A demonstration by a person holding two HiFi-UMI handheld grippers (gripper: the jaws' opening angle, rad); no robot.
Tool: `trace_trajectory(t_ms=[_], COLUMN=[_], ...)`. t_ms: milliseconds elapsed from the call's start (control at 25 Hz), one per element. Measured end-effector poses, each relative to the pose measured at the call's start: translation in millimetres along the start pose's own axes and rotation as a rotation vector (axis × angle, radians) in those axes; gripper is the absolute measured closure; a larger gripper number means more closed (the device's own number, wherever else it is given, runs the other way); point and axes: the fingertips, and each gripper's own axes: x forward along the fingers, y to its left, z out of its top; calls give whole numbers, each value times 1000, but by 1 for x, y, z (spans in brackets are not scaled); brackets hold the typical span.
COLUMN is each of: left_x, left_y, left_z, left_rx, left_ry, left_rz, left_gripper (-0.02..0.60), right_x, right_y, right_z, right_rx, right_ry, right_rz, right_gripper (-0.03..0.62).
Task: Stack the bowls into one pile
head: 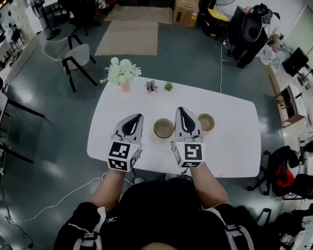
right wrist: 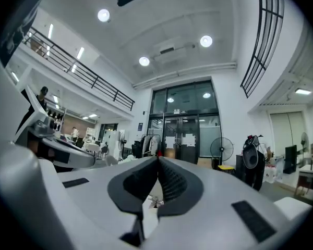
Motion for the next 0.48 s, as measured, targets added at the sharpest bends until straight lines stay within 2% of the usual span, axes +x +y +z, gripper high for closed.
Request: trace_trajectory(t_ms=[280, 480], left_x=[6, 29], left_y=[-16, -52], left_z=[12, 6], left_rx=[3, 7], left_ry=[-18, -21], left_rz=[-60, -84], left_gripper=[569, 569], right_x=[-22, -47], right_y=[-22, -66], right_z=[2, -10], right_rx=[33, 55], right_ry=[17, 25], right_rz=[-102, -154], right_gripper=[579, 579])
